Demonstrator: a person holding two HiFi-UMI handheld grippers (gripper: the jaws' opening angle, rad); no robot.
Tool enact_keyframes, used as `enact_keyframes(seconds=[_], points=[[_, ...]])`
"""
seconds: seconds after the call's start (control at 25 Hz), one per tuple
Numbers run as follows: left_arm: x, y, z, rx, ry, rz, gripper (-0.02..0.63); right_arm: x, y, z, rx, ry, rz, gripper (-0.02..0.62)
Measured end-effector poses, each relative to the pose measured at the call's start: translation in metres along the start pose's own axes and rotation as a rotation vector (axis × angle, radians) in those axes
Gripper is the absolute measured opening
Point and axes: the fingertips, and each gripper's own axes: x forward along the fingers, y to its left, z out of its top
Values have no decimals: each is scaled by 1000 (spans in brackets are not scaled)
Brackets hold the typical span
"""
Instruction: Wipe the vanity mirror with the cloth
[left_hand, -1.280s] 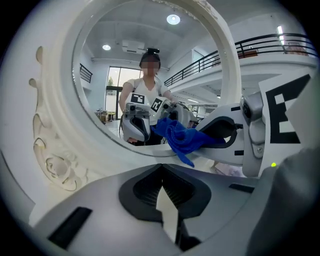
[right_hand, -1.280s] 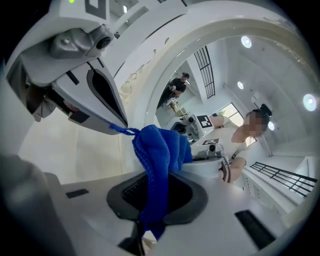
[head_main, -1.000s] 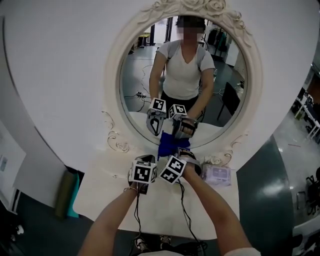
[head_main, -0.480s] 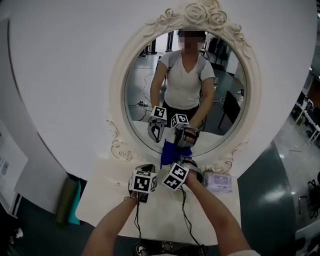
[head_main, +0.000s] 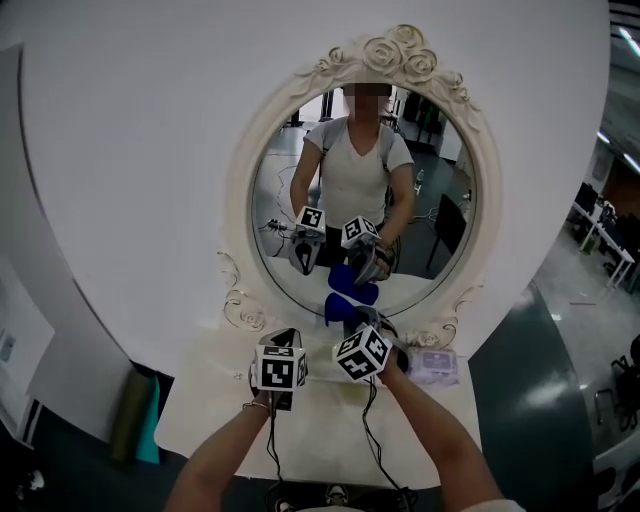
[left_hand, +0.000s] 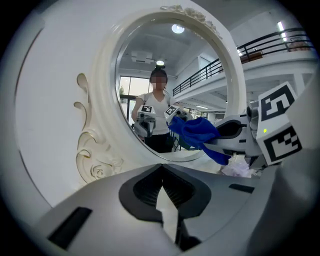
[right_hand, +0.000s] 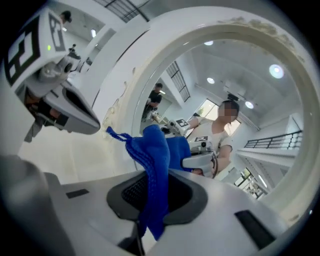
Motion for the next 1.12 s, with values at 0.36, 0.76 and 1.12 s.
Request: enact_keyframes(seconds=[0.36, 0.76, 1.12], points=[[-68, -12, 29, 43, -148, -33, 9, -112, -42, 31, 463, -284, -109, 67], [-112, -55, 5, -37, -230, -129, 9, -193, -13, -27, 733, -314, -209, 67], [-133, -81, -26, -101, -194, -105, 9, -218, 11, -70, 812, -309, -205, 67]])
